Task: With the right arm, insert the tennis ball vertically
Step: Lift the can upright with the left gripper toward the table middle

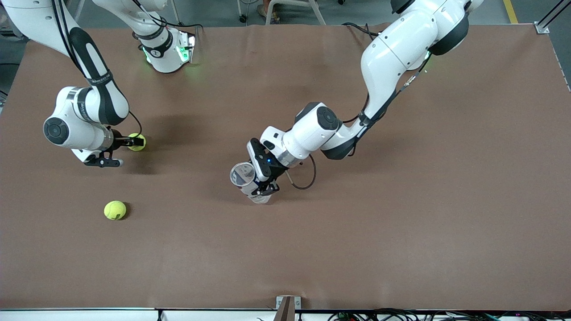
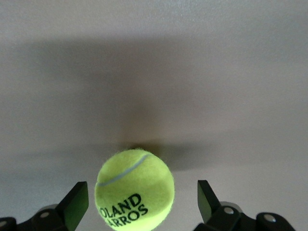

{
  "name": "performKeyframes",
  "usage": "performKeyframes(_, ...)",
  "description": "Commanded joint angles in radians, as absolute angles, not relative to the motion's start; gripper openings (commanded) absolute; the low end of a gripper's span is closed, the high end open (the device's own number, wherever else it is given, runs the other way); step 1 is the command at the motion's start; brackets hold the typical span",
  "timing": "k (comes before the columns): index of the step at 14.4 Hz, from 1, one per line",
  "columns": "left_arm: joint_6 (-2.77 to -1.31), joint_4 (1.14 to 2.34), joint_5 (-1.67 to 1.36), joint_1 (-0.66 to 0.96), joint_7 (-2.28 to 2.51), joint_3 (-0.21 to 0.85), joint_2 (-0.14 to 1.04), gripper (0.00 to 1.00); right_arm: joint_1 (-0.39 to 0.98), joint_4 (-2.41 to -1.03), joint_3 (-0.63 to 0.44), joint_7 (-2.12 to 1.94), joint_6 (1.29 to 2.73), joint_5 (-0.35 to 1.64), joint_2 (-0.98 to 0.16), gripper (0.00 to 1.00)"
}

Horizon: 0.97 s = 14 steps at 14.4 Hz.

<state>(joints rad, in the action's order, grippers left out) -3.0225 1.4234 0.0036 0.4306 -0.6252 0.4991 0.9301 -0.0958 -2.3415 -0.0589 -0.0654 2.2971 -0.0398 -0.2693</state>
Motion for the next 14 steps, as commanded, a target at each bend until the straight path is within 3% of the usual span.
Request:
performKeyframes(1, -3.152, 1.469, -0.014, 0.430, -0.621, 0.526, 0.954, 0.66, -0.120, -2.355, -0.044, -0.067, 2.310, -0.054, -0.268, 1.00)
performKeyframes(5, -3.181, 1.480, -0.023, 0.436, -0.551, 0.540, 0.965, 0.67, -0.117, -2.355, -0.044, -0.066, 2.303, -0.054, -0.272, 0.94)
performKeyframes(12, -3.183, 1.486, -0.023, 0.446, -0.480, 0.548, 1.000, 0.71, -0.118, -2.355, -0.043, -0.064, 2.301, -0.052, -0.287, 0.72)
performKeyframes(14, -3.183, 1.486, -0.023, 0.446, -0.480, 0.548, 1.002, 0.74, -0.118, -2.355, -0.043, -0.064, 2.299, -0.052, -0.287, 0.61)
